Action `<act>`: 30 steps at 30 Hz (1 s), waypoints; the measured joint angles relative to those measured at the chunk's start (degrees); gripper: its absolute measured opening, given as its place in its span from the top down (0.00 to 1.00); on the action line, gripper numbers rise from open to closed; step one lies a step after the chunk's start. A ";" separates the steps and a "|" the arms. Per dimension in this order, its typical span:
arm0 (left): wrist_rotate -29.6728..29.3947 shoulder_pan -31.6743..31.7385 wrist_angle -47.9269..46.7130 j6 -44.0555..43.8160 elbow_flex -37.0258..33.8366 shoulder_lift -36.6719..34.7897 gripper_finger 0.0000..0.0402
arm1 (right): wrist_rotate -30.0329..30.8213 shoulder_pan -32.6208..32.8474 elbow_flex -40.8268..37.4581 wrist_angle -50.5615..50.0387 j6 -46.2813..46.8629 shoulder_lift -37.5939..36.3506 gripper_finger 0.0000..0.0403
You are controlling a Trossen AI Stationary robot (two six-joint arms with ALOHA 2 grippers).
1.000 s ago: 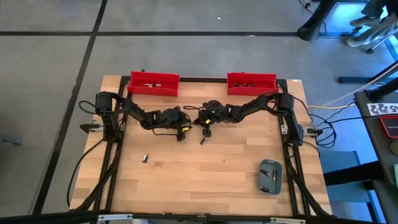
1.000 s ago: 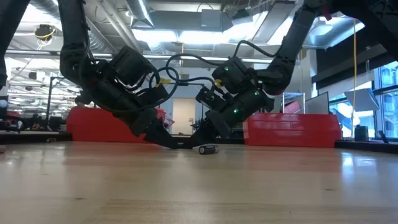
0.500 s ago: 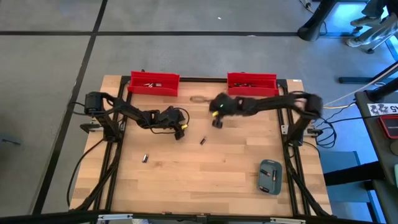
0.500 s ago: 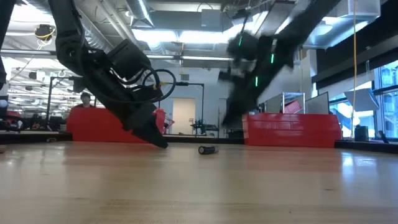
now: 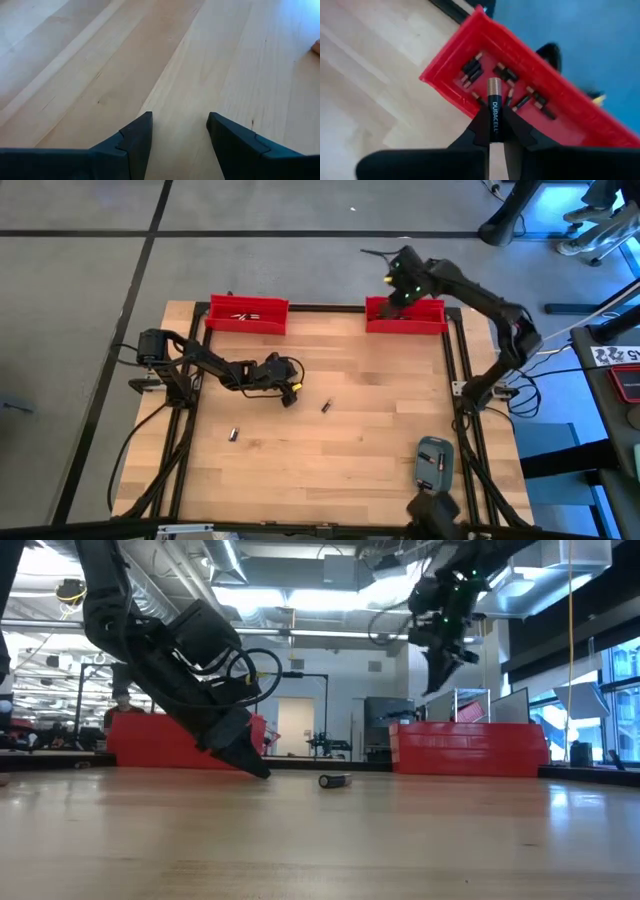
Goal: Sort batteries
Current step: Put the small black battery into the right red bin
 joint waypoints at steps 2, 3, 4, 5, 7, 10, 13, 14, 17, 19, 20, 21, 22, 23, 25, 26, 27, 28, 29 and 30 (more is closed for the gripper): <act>0.00 0.00 0.05 -0.02 0.00 0.00 0.54 | -3.66 -3.16 0.13 -1.48 0.26 1.36 0.95; 0.00 0.00 0.07 -0.04 0.00 0.00 0.54 | -4.91 -4.27 -0.01 -2.55 0.27 2.31 0.95; 0.00 0.00 0.11 -0.04 0.00 0.00 0.54 | -5.58 -5.09 -0.07 -3.26 0.29 3.29 0.95; 0.00 0.00 0.14 -0.04 0.00 0.00 0.54 | -5.87 -5.71 -0.06 -3.45 0.32 4.03 0.95; 0.00 0.00 0.16 -0.04 0.00 0.00 0.54 | -5.81 -6.24 0.02 -3.88 0.18 5.31 0.95; 0.02 -0.02 0.24 -0.07 0.02 0.00 0.54 | -4.76 -6.03 0.02 -3.41 -0.04 7.69 0.95; 0.02 -0.02 0.30 -0.07 0.02 0.00 0.54 | -4.41 -5.97 0.10 -2.39 -0.06 9.42 0.95; 0.02 -0.02 0.31 -0.07 0.02 0.00 0.54 | -4.35 -6.00 0.09 -2.08 -0.06 10.17 0.95; 0.07 -0.04 0.38 -0.07 0.04 0.00 0.54 | -3.35 -6.03 0.07 -1.46 -0.10 12.52 0.95; 0.13 -0.04 0.38 -0.09 0.07 0.00 0.54 | -2.85 -6.03 0.07 -1.41 -0.39 13.59 0.95; 0.13 -0.04 0.38 -0.09 0.07 0.00 0.54 | -2.80 -6.03 0.07 -1.36 -0.53 14.09 0.95; 0.13 -0.04 0.38 -0.11 0.07 0.00 0.54 | -2.77 -6.03 0.07 -1.25 -0.92 14.70 0.95; 0.13 -0.04 0.38 -0.26 0.07 0.00 0.54 | -2.75 -6.03 0.07 -1.09 -1.39 15.17 0.95; 0.13 -0.04 0.40 -0.36 0.07 0.00 0.54 | -2.75 -6.03 0.07 -0.91 -1.69 15.49 0.94; 0.13 -0.04 0.43 -0.53 0.07 0.00 0.54 | -2.37 -6.03 0.07 -0.27 -2.09 15.72 0.91; 0.13 -0.04 0.43 -0.57 0.07 -0.01 0.54 | -2.03 -6.03 0.07 0.01 -2.25 15.74 0.89; 0.13 -0.04 0.43 -0.56 0.08 -0.02 0.54 | -1.48 -6.02 0.07 0.23 -2.71 15.74 0.87; 0.11 -0.04 0.43 -0.56 0.09 -0.02 0.54 | -1.06 -6.00 0.07 0.41 -3.15 15.74 0.86; 0.11 -0.04 0.43 -0.56 0.09 -0.02 0.54 | -0.90 -6.00 0.07 0.41 -3.41 15.72 0.84; 0.11 -0.04 0.43 -0.57 0.09 -0.02 0.54 | -0.90 -6.00 0.07 0.29 -3.54 15.72 0.83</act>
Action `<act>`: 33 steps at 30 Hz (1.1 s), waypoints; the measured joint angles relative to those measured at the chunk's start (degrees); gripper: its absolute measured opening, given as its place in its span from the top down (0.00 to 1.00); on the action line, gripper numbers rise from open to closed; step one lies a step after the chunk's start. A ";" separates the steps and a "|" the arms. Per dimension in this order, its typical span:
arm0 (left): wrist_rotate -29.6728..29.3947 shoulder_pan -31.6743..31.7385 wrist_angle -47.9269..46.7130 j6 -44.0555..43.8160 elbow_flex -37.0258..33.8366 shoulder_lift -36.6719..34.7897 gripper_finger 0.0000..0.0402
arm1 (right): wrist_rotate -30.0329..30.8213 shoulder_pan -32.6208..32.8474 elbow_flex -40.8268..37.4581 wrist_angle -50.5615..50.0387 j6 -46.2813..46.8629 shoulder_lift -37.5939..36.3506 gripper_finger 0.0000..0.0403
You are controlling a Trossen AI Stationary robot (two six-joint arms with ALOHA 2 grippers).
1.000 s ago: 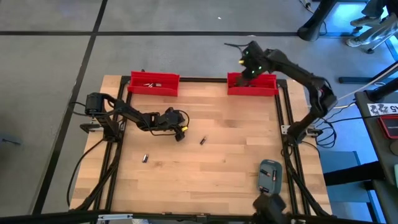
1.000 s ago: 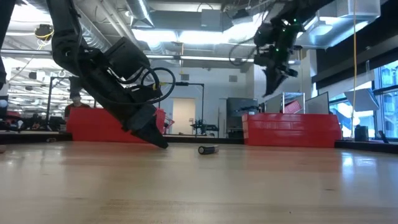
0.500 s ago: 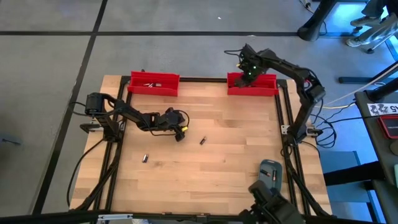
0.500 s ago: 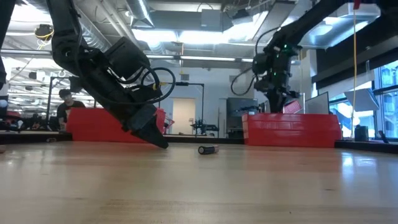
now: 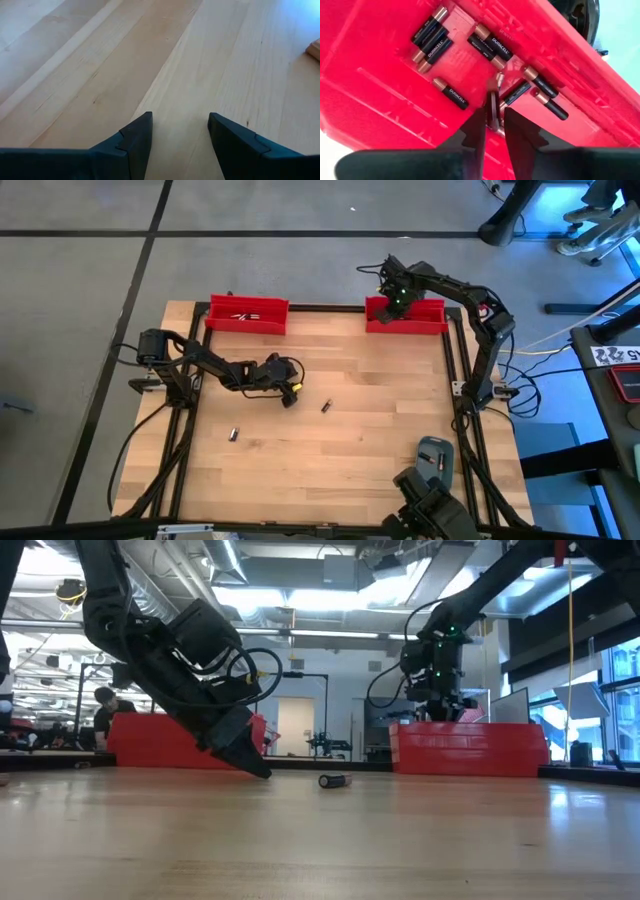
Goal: Sort batteries
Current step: Put the small black battery into the right red bin
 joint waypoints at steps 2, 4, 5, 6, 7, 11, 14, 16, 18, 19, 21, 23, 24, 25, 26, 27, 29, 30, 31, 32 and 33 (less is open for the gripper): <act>0.00 0.00 0.02 0.00 0.00 0.00 0.54 | 0.02 0.00 0.00 0.00 -1.09 0.00 0.80; 0.00 0.00 0.02 -0.27 0.02 0.00 0.54 | 0.02 0.00 0.19 -0.49 -2.65 0.00 0.78; 0.00 0.00 0.02 -0.45 0.02 -0.02 0.54 | 0.02 0.00 0.58 -1.38 -3.26 0.00 0.77; 0.00 0.00 0.04 -0.67 0.02 -0.02 0.54 | 0.03 0.00 1.27 -2.67 -3.92 0.00 0.76; -0.01 0.00 0.04 -0.89 0.02 -0.02 0.54 | 0.04 0.00 2.09 -4.09 -4.09 -0.01 0.76; -2.16 0.00 0.07 -3.57 0.04 -0.02 0.54 | 1.25 0.15 4.54 -8.38 -5.11 -2.55 0.75; -5.94 0.00 0.07 -6.74 0.04 -0.04 0.54 | 2.89 0.76 4.98 -7.71 -5.98 -7.37 0.75; -8.06 0.02 0.04 -9.42 0.04 -0.18 0.54 | 4.38 1.19 4.98 -6.47 -6.49 -11.06 0.75; -9.38 0.03 0.01 -11.41 0.04 -0.56 0.54 | 5.54 2.28 4.35 -3.16 -6.97 -15.03 0.75; -9.83 0.02 -0.03 -12.54 0.04 -0.91 0.54 | 5.78 3.12 2.91 0.31 -7.14 -17.26 0.75; -10.08 0.05 -0.40 -13.88 0.04 -2.33 0.54 | 5.46 5.29 -2.19 9.43 -7.64 -21.60 0.75; -10.36 0.42 -2.98 -15.25 0.35 -4.86 0.54 | 3.51 7.82 -9.35 20.40 -8.39 -25.10 0.75; -10.76 0.73 -6.49 -15.89 0.94 -6.35 0.54 | 2.57 9.09 -13.28 26.24 -8.56 -26.35 0.75; -11.14 1.17 -11.12 -16.61 1.74 -8.23 0.54 | 1.78 10.52 -17.23 32.09 -8.56 -27.24 0.75; -11.69 1.68 -16.96 -17.11 2.76 -10.13 0.54 | 1.07 11.91 -21.21 38.07 -8.45 -27.74 0.75; -12.35 2.22 -23.79 -18.12 4.09 -12.01 0.54 | 0.39 13.34 -24.80 44.22 -8.35 -27.76 0.75; -14.03 3.59 -38.15 -21.48 6.96 -15.21 0.54 | -0.85 16.20 -31.61 55.34 -8.24 -27.04 0.75; -14.79 4.59 -45.52 -23.88 8.26 -16.70 0.54 | -0.92 17.91 -34.46 60.93 -8.26 -26.23 0.75; -15.24 5.82 -52.52 -26.30 9.41 -17.74 0.54 | -0.92 19.44 -37.10 66.36 -8.26 -25.21 0.75; -15.35 7.26 -58.66 -28.83 10.45 -18.54 0.54 | -0.92 20.77 -39.52 71.02 -8.26 -24.18 0.75; -15.33 9.09 -64.05 -31.35 11.22 -19.12 0.54 | -0.92 22.18 -41.37 75.19 -8.28 -23.03 0.75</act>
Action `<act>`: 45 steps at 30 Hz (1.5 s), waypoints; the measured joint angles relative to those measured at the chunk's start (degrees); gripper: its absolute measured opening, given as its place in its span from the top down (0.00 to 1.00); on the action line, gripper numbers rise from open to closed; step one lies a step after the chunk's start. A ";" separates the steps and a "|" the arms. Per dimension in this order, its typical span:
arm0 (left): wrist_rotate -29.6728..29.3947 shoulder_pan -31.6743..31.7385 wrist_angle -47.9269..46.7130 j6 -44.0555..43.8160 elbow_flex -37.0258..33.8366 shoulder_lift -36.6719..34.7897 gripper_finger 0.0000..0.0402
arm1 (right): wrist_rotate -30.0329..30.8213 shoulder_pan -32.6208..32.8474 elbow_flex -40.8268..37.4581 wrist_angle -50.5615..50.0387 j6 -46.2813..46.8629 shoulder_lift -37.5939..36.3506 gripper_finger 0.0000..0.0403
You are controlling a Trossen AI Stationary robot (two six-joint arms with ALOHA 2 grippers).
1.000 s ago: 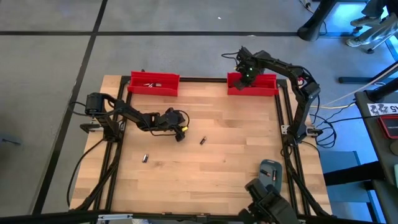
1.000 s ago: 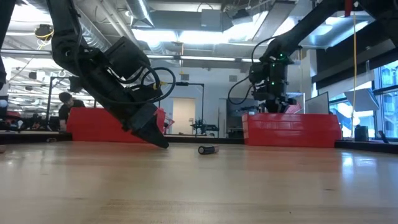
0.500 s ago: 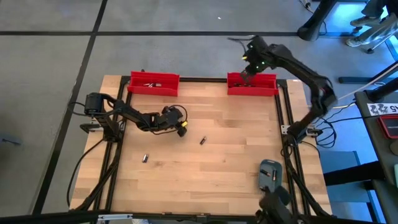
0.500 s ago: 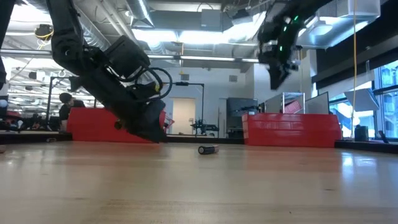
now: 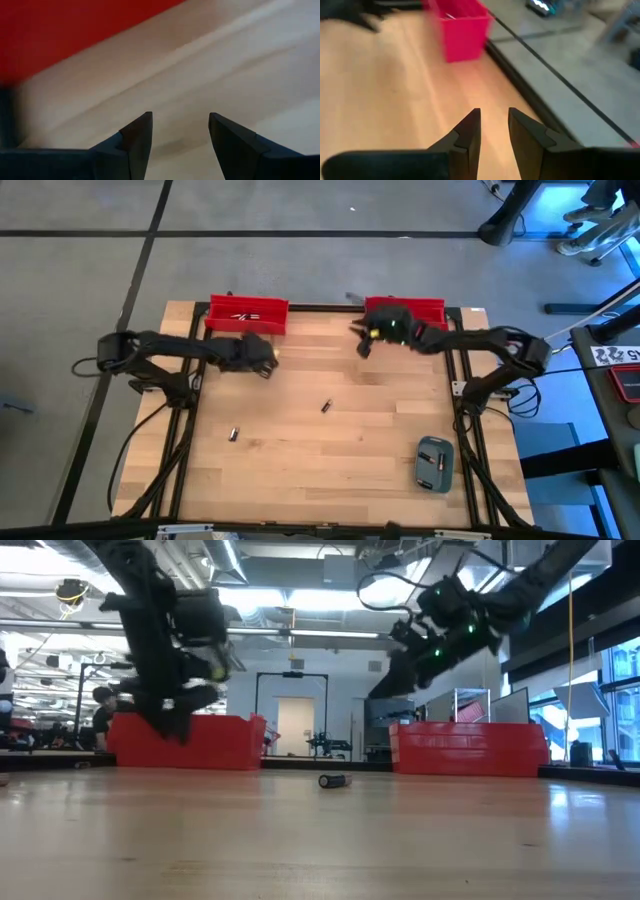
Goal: Sort batteries
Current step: Put the small black battery into the right red bin
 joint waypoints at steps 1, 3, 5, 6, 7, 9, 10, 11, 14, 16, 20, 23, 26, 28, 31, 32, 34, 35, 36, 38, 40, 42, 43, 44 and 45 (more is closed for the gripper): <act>0.31 1.94 -4.97 -2.43 0.43 -0.41 0.54 | 0.00 1.23 -1.46 4.01 -0.02 1.26 0.75; 3.45 7.03 -12.00 -5.86 0.54 -0.64 0.54 | 0.01 3.37 -3.30 10.68 -0.31 3.65 0.75; 6.97 12.58 -15.80 -7.16 -0.01 -0.54 0.55 | 0.02 4.90 -3.83 15.86 -0.54 5.98 0.75; 8.08 15.12 -16.81 -7.09 -0.21 -0.22 0.55 | 0.01 5.55 -3.83 17.80 -0.78 7.03 0.75; 8.68 17.50 -17.16 -6.32 -0.33 0.01 0.57 | 0.00 6.01 -3.85 19.68 -1.36 8.02 0.75; 8.98 21.76 -17.23 -4.03 -0.37 0.06 0.62 | 0.00 6.77 -3.83 23.00 -3.29 9.61 0.75; 9.02 23.54 -17.19 -3.12 -0.27 0.07 0.65 | 0.01 6.95 -3.85 24.18 -4.02 10.15 0.75; 9.06 25.24 -17.17 -1.92 -0.25 0.09 0.69 | 0.00 6.89 -3.85 24.90 -4.68 10.47 0.75; 9.05 29.49 -18.49 0.84 -0.21 0.11 0.82 | 0.11 6.71 -3.81 25.43 -4.85 10.79 0.75; 9.04 31.32 -19.36 2.48 -0.21 0.25 0.92 | 0.66 6.71 -3.81 25.41 -4.86 10.79 0.75; 7.97 33.60 -22.40 3.78 -0.21 0.91 0.98 | 0.63 6.73 -3.79 25.35 -4.85 10.79 0.75; 5.70 34.43 -24.55 3.78 -0.21 2.79 0.99 | 0.62 6.73 -3.79 25.32 -4.85 10.79 0.75; 5.26 34.56 -23.74 4.74 -0.21 5.43 0.99 | 0.61 6.73 -3.79 25.30 -4.85 10.79 0.75; 4.74 34.46 -22.95 5.52 -0.08 7.07 0.99 | 0.63 6.73 -3.79 25.30 -4.85 10.79 0.75; 3.35 34.26 -22.60 5.80 0.03 8.93 1.00 | 0.63 6.73 -3.77 25.28 -4.80 10.79 0.75; 2.93 34.25 -22.57 5.66 0.03 9.34 0.99 | 0.62 6.73 -3.76 25.28 -4.63 10.79 0.75; 2.41 34.25 -22.54 5.58 0.03 9.75 1.00 | 0.61 6.73 -3.76 25.28 -4.46 10.79 0.75; 2.37 34.25 -22.46 5.65 0.01 9.74 1.00 | 0.61 6.73 -3.76 25.28 -4.39 10.79 0.75; 2.37 34.18 -22.46 5.67 0.13 9.72 1.00 | 0.61 6.73 -3.76 25.28 -4.37 10.81 0.75; 2.23 33.18 -23.32 4.98 0.76 9.80 0.99 | 0.62 6.73 -3.76 25.28 -4.35 10.80 0.75; 1.33 31.77 -24.15 3.75 1.77 10.14 1.00 | 0.63 6.73 -3.76 25.26 -4.35 10.81 0.75; 0.26 30.47 -23.91 2.97 3.22 9.91 1.00 | 0.63 6.73 -3.76 25.25 -4.34 10.81 0.75; 0.29 29.93 -23.86 2.96 3.62 9.93 1.00 | 0.63 6.73 -3.74 25.26 -4.35 10.81 0.75; 0.32 29.51 -24.22 2.96 3.94 10.01 1.00 | 0.63 6.73 -3.74 25.24 -4.34 10.81 0.75; 0.39 29.13 -24.32 2.97 4.30 10.03 1.00 | 0.63 6.73 -3.74 25.26 -4.33 10.81 0.75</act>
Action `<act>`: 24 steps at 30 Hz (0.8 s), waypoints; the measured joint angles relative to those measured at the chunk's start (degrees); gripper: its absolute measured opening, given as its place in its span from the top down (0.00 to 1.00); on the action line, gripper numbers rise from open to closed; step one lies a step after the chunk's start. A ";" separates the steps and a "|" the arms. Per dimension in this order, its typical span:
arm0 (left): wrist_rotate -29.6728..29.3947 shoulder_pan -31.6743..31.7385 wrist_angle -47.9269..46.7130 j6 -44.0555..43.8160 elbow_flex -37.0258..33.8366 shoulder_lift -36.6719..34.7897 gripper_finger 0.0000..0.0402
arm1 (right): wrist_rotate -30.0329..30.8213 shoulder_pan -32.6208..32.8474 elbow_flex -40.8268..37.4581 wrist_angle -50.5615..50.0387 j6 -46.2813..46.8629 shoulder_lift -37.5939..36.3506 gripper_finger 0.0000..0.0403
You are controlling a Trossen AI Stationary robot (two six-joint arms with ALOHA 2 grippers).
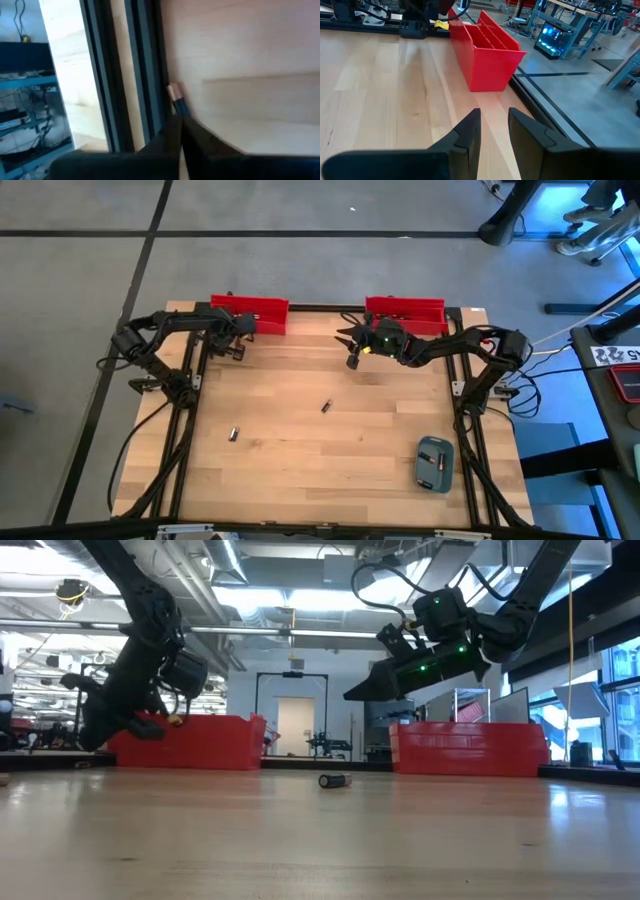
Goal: Sort batteries
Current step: Put the small black battery into the right red bin
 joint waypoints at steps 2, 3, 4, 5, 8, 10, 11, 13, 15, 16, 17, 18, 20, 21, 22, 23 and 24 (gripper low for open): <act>-0.04 -0.16 0.24 -0.01 0.48 -0.02 1.00 | 0.00 0.00 0.00 0.00 0.00 0.00 0.75; -0.03 0.15 0.03 -0.02 0.43 -0.02 1.00 | 0.00 0.00 0.00 -0.01 0.00 0.00 0.75; -0.04 0.51 -0.38 0.06 0.37 -0.02 1.00 | 0.00 0.00 0.00 -0.01 0.00 0.00 0.75; -0.09 0.82 -0.41 0.36 0.37 0.00 1.00 | 0.00 0.00 0.00 -0.02 0.00 0.00 0.75; -0.09 1.85 -0.20 1.06 0.39 0.11 1.00 | 0.00 0.00 0.00 -0.02 0.02 0.00 0.75; -0.08 2.38 0.73 1.67 0.39 0.11 1.00 | 0.00 0.00 0.00 -0.02 0.02 0.00 0.75; -0.08 2.57 1.17 2.05 0.39 0.11 1.00 | 0.00 0.00 0.00 -0.02 0.02 0.00 0.75; -0.07 2.83 2.12 2.63 0.39 0.11 1.00 | 0.00 0.00 0.00 -0.05 0.04 0.00 0.75; -0.06 2.86 2.32 2.64 0.39 0.11 1.00 | 0.00 0.00 0.00 -0.28 0.04 0.00 0.75; -0.05 2.85 2.24 2.63 0.39 0.12 1.00 | 0.00 0.00 0.00 -0.44 0.04 0.00 0.75; -0.05 2.85 2.19 2.61 0.39 0.22 1.00 | 0.00 0.00 0.00 -0.48 0.04 0.02 0.75; -0.05 2.85 2.14 2.60 0.39 0.45 1.00 | 0.00 0.00 0.00 -0.48 0.04 0.02 0.75; -0.05 2.83 2.14 2.58 0.19 1.23 1.00 | 0.00 0.00 0.00 -0.50 0.04 0.02 0.75; -0.05 2.83 2.15 2.57 -0.06 1.66 1.00 | 0.00 -0.01 0.00 -0.50 0.04 0.02 0.75; -0.02 2.83 2.20 2.56 -0.39 2.14 1.00 | 0.00 -0.01 0.00 -0.50 0.04 0.02 0.75; 0.13 2.83 2.12 2.56 -0.73 2.68 1.00 | 0.00 0.00 0.00 -0.50 0.04 0.02 0.75; 0.21 2.83 2.18 2.54 -1.07 3.14 1.00 | 0.00 0.00 0.00 -0.50 0.04 0.02 0.75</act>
